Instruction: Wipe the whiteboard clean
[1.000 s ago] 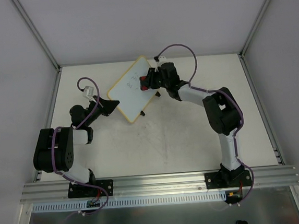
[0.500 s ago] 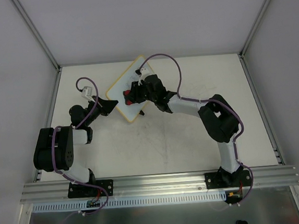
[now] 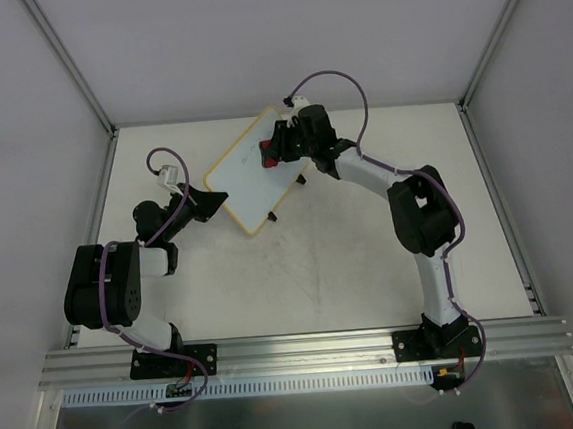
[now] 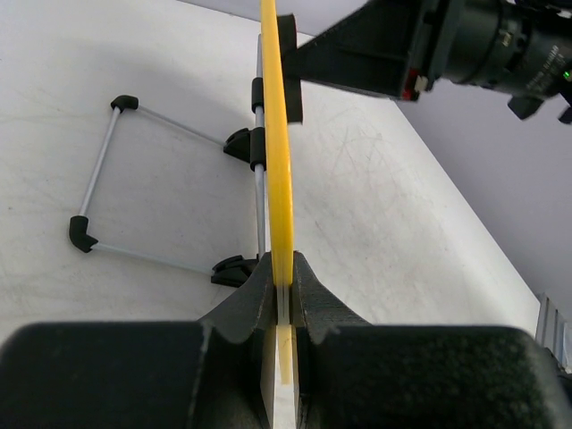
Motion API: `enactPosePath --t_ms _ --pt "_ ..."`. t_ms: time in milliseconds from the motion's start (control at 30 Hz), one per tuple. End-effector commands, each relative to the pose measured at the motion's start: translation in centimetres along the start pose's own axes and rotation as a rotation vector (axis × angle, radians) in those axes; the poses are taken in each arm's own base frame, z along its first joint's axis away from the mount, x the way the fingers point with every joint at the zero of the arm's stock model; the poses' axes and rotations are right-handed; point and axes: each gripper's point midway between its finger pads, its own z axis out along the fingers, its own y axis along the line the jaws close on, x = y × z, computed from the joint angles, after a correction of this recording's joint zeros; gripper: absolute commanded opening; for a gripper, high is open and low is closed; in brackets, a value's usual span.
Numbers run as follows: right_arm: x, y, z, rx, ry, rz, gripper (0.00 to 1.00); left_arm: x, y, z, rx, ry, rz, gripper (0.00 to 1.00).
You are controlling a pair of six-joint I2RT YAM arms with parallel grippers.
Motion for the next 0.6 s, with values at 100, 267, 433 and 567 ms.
enactPosePath --t_ms 100,267,433,567 --pt "-4.1 -3.6 -0.1 0.053 -0.039 -0.021 0.00 -2.9 -4.8 0.4 0.208 -0.081 0.192 0.00" --pt "-5.2 -3.9 0.4 0.048 -0.058 -0.042 0.00 -2.8 -4.8 0.4 0.213 -0.078 0.192 0.00" --pt "-5.6 -3.1 1.2 0.003 -0.061 -0.056 0.00 -2.7 -4.9 0.6 0.224 -0.068 0.184 0.00" --pt "-5.6 -2.1 1.5 -0.035 -0.070 -0.080 0.00 -2.6 -5.0 0.7 0.231 -0.061 0.180 0.00"
